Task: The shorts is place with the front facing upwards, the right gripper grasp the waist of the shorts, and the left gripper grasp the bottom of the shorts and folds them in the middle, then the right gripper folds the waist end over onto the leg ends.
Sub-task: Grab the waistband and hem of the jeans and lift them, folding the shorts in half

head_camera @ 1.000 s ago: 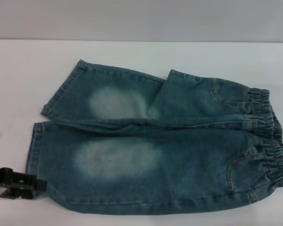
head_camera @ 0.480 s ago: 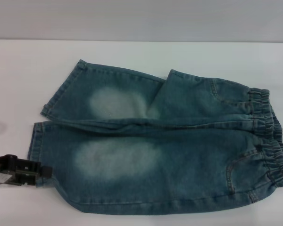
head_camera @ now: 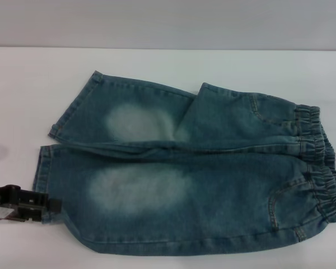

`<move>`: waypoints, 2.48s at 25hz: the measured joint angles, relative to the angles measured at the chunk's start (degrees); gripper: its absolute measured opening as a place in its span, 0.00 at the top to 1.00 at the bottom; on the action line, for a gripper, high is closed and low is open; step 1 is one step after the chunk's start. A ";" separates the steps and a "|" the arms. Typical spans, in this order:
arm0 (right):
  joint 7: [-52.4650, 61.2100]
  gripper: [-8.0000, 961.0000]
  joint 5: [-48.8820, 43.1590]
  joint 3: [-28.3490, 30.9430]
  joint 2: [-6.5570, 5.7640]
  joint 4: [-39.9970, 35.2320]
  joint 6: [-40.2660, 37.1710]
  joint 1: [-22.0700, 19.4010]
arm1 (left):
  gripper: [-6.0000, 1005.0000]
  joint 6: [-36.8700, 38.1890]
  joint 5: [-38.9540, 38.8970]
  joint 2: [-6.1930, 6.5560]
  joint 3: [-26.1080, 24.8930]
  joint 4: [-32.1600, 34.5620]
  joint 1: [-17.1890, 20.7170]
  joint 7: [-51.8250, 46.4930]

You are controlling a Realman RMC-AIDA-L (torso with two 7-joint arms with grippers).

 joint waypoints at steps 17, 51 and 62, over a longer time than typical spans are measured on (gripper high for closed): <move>0.02 0.32 0.31 0.34 -0.05 -0.38 0.91 0.20 | 0.70 -3.28 0.96 0.72 -0.44 0.10 -0.27 -1.67; 77.98 0.32 -38.95 -24.43 -9.80 -29.37 2.66 -0.74 | 0.96 -5.97 1.04 -0.50 -9.54 1.01 -0.87 -2.18; 101.43 0.32 -83.47 -25.72 -15.02 -43.47 -30.64 10.88 | 0.96 -6.29 0.92 -2.34 -9.73 3.13 -1.70 -1.90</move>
